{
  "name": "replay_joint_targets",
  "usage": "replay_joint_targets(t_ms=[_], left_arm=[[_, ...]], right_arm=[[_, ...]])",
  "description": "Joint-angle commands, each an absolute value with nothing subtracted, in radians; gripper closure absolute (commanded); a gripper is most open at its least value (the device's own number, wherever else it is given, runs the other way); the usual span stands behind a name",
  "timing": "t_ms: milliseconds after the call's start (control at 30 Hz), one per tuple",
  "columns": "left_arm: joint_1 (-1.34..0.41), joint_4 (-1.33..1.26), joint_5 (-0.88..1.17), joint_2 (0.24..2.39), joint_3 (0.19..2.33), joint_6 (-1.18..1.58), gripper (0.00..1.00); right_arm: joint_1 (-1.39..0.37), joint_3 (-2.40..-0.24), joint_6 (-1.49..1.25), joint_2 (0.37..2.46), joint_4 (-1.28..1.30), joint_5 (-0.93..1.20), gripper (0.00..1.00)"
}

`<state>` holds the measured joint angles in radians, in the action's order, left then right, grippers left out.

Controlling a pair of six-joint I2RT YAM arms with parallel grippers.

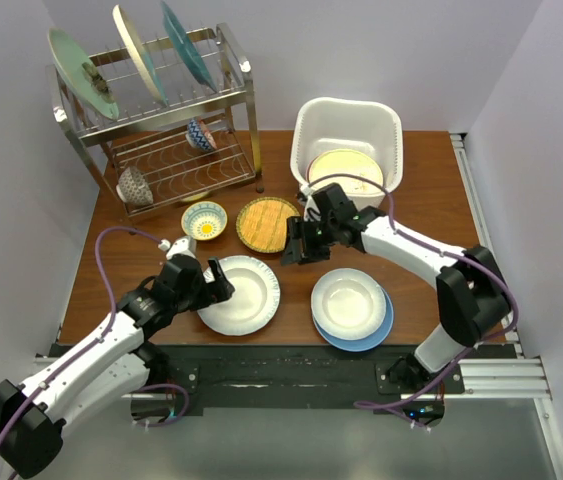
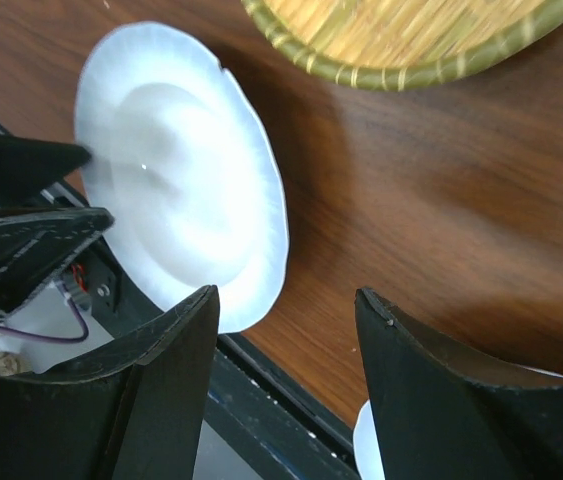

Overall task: Place the plates into the plastic bin on the countertop
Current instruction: Pick up the plate at the center of the board.

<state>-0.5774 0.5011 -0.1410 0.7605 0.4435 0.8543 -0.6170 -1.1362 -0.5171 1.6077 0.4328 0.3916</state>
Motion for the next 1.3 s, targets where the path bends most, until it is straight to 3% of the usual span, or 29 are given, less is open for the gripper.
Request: replay_joint_targets(t_ms=[0, 1067, 1200, 1267], left_arm=[[-0.578, 0.517, -0.173, 0.759, 0.466, 0.884, 0.00], [-0.578, 0.457, -0.167, 0.831, 0.431, 0.881, 0.00], [-0.578, 0.459, -0.164, 0.830, 0.443, 0.867, 0.00], [-0.577, 0.459, -0.164, 0.831, 0.448, 0.865, 0.00]], right_arm=[[-0.666, -1.095, -0.566, 1.641, 0.342, 0.382, 0.40], [-0.753, -1.003, -0.718, 1.855, 0.048, 0.495, 0.46], [-0.756, -1.005, -0.726, 1.878, 0.031, 0.515, 0.53], [-0.759, -1.002, -0.732, 1.882, 0.017, 0.517, 0.63]])
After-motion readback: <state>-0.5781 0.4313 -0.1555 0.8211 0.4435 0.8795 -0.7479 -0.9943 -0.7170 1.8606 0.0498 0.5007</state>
